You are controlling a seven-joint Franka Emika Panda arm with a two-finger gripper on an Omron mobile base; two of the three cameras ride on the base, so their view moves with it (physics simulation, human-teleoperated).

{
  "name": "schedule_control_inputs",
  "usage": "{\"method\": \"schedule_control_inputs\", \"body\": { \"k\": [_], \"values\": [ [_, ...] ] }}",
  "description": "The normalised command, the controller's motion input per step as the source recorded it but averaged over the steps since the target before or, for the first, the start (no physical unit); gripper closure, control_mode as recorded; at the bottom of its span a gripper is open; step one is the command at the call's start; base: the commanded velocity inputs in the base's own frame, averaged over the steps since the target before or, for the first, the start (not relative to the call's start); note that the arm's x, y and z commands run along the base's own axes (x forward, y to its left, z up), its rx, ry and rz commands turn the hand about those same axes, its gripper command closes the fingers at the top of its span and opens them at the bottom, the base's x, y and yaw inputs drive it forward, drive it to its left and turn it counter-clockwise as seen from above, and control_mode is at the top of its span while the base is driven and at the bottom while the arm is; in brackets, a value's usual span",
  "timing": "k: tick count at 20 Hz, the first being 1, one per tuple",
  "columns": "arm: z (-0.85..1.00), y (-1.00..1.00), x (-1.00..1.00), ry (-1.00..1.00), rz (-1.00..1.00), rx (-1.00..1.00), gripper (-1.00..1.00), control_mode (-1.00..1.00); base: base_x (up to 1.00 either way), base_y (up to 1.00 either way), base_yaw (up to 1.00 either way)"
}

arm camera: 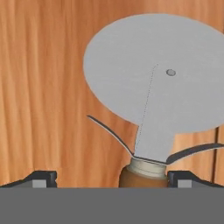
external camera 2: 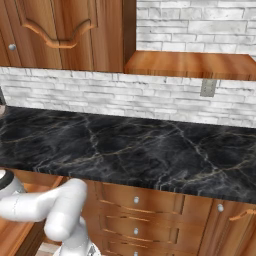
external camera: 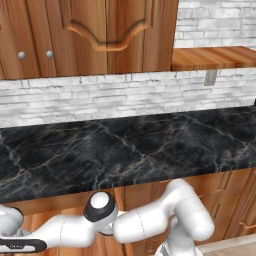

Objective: Take the pizza cutter from the drawer on the left and place it on the dining counter for cutting.

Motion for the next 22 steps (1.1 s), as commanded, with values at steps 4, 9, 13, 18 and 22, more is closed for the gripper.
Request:
{"method": "schedule_control_inputs", "body": {
  "k": [4,9,13,18,22],
  "values": [
    [-0.26,0.0,0.0,0.0,0.0,0.0,-1.0,-1.0,0.0,0.0,0.0],
    [-0.19,0.0,0.0,0.0,0.0,0.0,-1.0,-1.0,0.0,0.0,0.0],
    [0.0,-0.03,-0.01,0.0,0.0,0.0,-1.0,-1.0,0.0,0.0,0.0],
    [0.0,-0.12,-0.08,0.0,0.0,0.0,-1.0,-1.0,0.0,0.0,0.0],
    [0.0,-0.09,-0.08,0.0,0.0,0.0,-1.0,-1.0,0.0,0.0,0.0]
  ]
}}
